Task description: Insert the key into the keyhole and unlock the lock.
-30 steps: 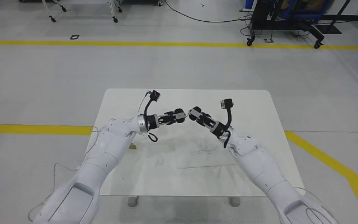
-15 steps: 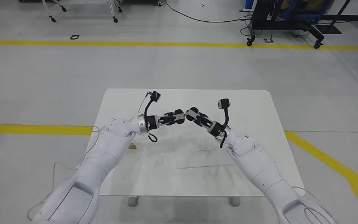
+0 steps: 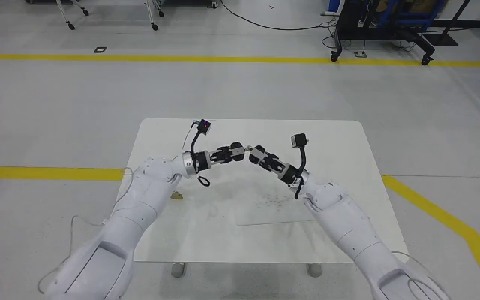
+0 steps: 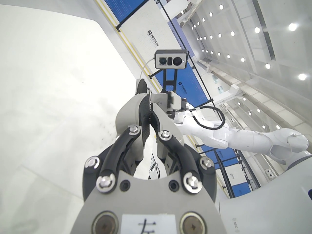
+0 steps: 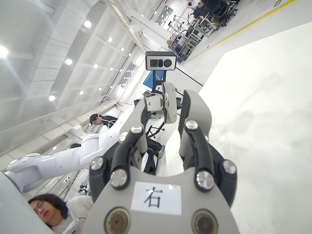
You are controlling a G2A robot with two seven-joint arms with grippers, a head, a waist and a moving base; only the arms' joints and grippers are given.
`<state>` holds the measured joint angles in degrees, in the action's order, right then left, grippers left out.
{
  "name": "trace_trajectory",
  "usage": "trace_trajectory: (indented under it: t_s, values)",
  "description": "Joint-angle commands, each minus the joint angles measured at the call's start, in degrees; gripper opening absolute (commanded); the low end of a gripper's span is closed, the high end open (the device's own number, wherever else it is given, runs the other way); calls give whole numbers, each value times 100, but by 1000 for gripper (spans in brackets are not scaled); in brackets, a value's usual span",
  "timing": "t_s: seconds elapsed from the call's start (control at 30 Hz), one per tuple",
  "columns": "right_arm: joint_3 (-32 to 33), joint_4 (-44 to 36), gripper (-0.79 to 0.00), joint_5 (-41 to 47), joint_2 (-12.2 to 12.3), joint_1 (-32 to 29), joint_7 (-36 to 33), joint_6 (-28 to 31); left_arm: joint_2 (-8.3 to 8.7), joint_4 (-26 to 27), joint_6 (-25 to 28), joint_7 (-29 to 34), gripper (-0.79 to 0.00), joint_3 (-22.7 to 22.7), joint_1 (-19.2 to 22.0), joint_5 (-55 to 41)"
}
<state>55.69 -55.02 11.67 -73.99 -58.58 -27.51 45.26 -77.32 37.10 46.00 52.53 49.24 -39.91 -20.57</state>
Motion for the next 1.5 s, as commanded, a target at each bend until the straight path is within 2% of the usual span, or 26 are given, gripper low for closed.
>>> trace_trajectory:
  t_s: [0.0, 0.2, 0.37, 0.47, 0.6, 0.73, 0.77, 0.8, 0.83, 0.87, 1.0, 1.03, 1.17, 1.47]
  values:
    - [0, 0, 0, -1, 0, 0, 1, 1, 0, 0, -22, -28, -785, 10, -3, -15]
    - [0, 0, 0, -1, 0, 0, 1, 1, 0, 0, -22, -28, -785, 10, -3, -15]
    - [109, 146, 0, -370, -4, 40, 481, -251, 82, 274, -219, -80, -785, 136, -197, 49]
    - [204, 304, 0, -186, 56, 167, -251, -370, 154, 487, -485, 417, -785, 193, -262, -5]
    - [405, 450, 0, -106, 218, 340, -1619, -430, 227, 693, -986, 1503, -785, 158, -238, -76]
    - [518, 427, 0, 70, 333, 341, -2613, -392, 249, 766, -1161, 1688, -785, 108, -243, 90]
    - [543, 418, -18, 176, 351, 330, -2794, -409, 251, 784, -1176, 1738, -785, 95, -242, 114]
    - [566, 415, -120, 260, 368, 325, -2940, -438, 252, 805, -1199, 1774, -785, 80, -238, 135]
    - [572, 404, -323, 347, 378, 317, -3087, -476, 252, 843, -1229, 1803, -785, 62, -236, 142]
    - [575, 389, -388, 450, 385, 308, -3223, -507, 253, 862, -1244, 1818, -785, 54, -239, 128]
    - [522, 320, -339, 828, 384, 278, -3658, -608, 240, 965, -1393, 1968, -785, -47, -247, 29]
    - [492, 307, -379, 878, 379, 279, -3738, -634, 234, 988, -1424, 1999, -785, -83, -250, -1]
    - [383, 266, -449, 1004, 360, 290, -3860, -708, 213, 925, -1409, 1984, -785, -193, -199, 46]
    - [203, 207, -523, 1161, 381, 321, -3995, -843, 197, 814, -1362, 1937, -785, -339, -116, 19]
